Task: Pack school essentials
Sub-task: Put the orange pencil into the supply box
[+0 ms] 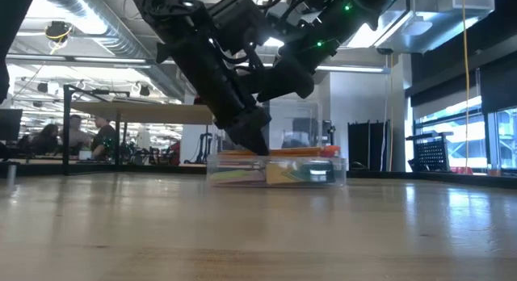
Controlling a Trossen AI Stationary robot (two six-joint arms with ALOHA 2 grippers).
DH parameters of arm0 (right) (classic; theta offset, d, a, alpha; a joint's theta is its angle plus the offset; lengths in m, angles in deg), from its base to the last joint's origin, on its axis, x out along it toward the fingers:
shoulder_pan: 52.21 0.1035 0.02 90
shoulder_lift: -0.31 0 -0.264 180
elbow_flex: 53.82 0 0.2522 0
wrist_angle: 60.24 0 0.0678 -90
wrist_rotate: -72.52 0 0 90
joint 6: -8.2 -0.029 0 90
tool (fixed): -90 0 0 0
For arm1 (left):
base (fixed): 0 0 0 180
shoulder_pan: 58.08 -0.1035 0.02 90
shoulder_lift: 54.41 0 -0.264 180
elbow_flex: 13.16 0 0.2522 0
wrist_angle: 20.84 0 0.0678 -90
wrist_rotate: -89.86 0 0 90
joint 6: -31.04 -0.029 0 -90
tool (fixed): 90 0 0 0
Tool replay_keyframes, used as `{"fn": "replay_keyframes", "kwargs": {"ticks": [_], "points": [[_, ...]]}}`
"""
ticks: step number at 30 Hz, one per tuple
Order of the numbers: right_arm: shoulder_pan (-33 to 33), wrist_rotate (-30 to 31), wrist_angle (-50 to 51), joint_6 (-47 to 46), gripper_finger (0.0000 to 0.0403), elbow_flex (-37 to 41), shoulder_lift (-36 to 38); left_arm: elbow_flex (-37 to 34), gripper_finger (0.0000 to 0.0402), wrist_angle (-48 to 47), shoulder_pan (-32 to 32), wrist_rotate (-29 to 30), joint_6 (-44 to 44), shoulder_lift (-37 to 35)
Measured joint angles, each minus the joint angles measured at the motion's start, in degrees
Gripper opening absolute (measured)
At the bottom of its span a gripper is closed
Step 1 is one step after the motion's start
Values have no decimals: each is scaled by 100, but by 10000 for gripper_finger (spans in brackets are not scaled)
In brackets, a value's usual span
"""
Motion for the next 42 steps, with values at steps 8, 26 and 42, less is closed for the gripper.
{"fn": "replay_keyframes", "kwargs": {"ticks": [8,26,42], "points": [[-2,0,-6,-78,90,-2,0,-2,78,-32,1,328,0,-2],[7,-103,103,-191,90,24,0,-11,78,-76,56,628,-342,-258],[13,-59,11,-60,90,5,103,22,78,-508,252,-46,-363,-354]]}}
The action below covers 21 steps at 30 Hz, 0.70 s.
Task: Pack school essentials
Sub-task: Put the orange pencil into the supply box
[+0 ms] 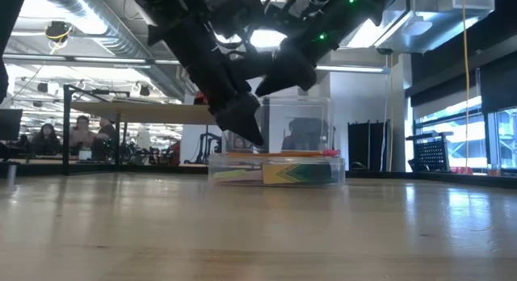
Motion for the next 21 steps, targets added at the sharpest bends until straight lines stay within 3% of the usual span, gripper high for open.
{"fn": "replay_keyframes", "kwargs": {"ticks": [5,21], "points": [[-6,13,43,-33,90,0,68,-4,78,-50,-75,340,-174,0],[-6,13,55,-33,90,0,81,-22,78,-271,-253,126,-324,97]]}}
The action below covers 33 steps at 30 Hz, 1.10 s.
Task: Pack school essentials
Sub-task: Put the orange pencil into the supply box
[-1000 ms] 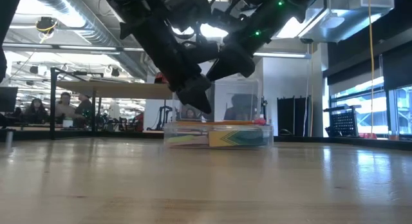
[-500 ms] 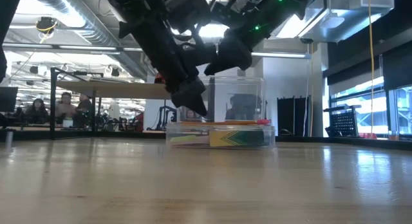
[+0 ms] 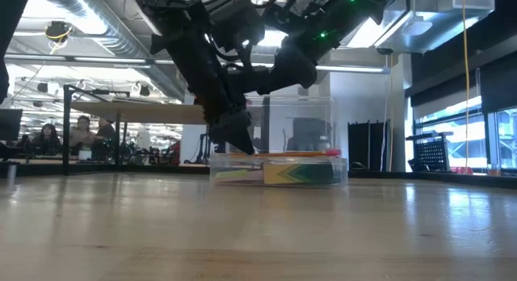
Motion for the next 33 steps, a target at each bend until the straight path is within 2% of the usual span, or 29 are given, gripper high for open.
{"fn": "replay_keyframes", "kwargs": {"ticks": [7,17,28,33], "points": [[0,-2,0,-7,90,2,9,-2,78,32,0,27,-230,119],[-2,-7,-7,-9,90,2,9,-6,78,62,-2,593,-265,106],[-2,-16,171,-13,90,11,267,-9,78,0,224,608,-257,-558],[77,-672,460,-16,90,10,446,-8,78,-265,352,614,-175,-831]]}}
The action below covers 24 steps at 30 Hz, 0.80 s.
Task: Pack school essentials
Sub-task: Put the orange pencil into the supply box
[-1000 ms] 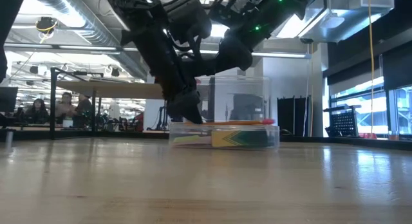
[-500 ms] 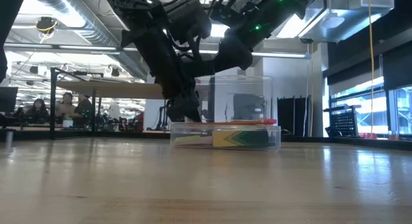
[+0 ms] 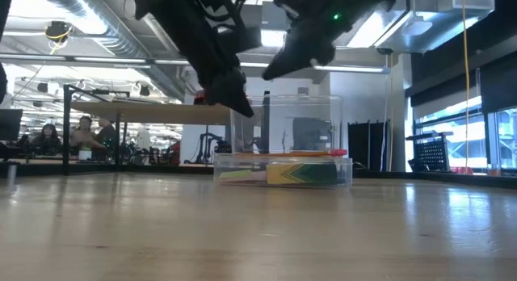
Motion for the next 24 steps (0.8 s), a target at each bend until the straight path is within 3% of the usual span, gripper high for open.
{"fn": "replay_keyframes", "kwargs": {"ticks": [7,10,19,24], "points": [[54,-1365,431,-8,90,-3,-38,2,78,-345,101,-278,347,-145],[25,-1287,694,-109,90,3,-198,-1,78,-496,100,-500,544,-98],[-283,-212,956,-128,90,8,-333,7,78,-501,71,-551,762,10],[-456,-131,989,-125,90,8,-333,0,78,-476,14,-610,677,219]]}}
